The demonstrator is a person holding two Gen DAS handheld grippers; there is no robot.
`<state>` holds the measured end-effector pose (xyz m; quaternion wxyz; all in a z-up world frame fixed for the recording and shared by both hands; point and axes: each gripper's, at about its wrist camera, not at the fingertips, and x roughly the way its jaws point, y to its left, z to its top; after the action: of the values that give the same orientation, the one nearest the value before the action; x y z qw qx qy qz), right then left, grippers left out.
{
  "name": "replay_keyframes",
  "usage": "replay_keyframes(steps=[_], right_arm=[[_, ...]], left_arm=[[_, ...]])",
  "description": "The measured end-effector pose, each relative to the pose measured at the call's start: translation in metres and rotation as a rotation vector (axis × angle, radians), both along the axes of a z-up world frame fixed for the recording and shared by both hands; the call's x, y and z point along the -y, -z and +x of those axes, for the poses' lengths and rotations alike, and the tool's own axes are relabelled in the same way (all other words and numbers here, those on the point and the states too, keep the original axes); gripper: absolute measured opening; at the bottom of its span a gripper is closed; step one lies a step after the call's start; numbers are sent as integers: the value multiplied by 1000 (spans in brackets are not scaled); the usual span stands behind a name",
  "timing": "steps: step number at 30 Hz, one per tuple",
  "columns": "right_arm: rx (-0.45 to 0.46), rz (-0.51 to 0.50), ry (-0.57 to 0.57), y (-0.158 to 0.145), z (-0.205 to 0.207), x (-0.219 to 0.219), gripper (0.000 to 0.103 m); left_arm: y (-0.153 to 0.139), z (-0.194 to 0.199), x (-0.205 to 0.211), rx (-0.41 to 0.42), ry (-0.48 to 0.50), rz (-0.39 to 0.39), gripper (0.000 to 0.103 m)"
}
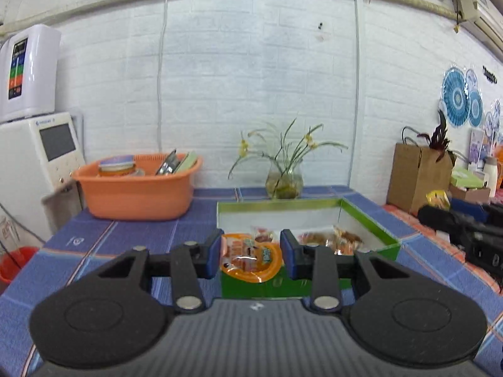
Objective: Organize snacks
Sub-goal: 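Carry both candies up over the green box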
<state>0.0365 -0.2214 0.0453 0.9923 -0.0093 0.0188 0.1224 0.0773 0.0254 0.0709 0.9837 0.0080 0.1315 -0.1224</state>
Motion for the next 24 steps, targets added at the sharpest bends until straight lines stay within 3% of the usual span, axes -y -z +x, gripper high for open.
replay_keyframes(steps=[4,11,16,24], right_arm=[[23,23,23,-15,14,7,69],[38,218,31,-56,49,24,69],[-9,311,52,-44,73,16,69],[-58,141,202,-11,122,-7,69]], left_arm=[[-20,21,17,53,1,-7,35],[-40,60,48,89,27,-65,35],[-22,84,60,92,-46,-105,36],[3,121,64,61,-106,-37,36]])
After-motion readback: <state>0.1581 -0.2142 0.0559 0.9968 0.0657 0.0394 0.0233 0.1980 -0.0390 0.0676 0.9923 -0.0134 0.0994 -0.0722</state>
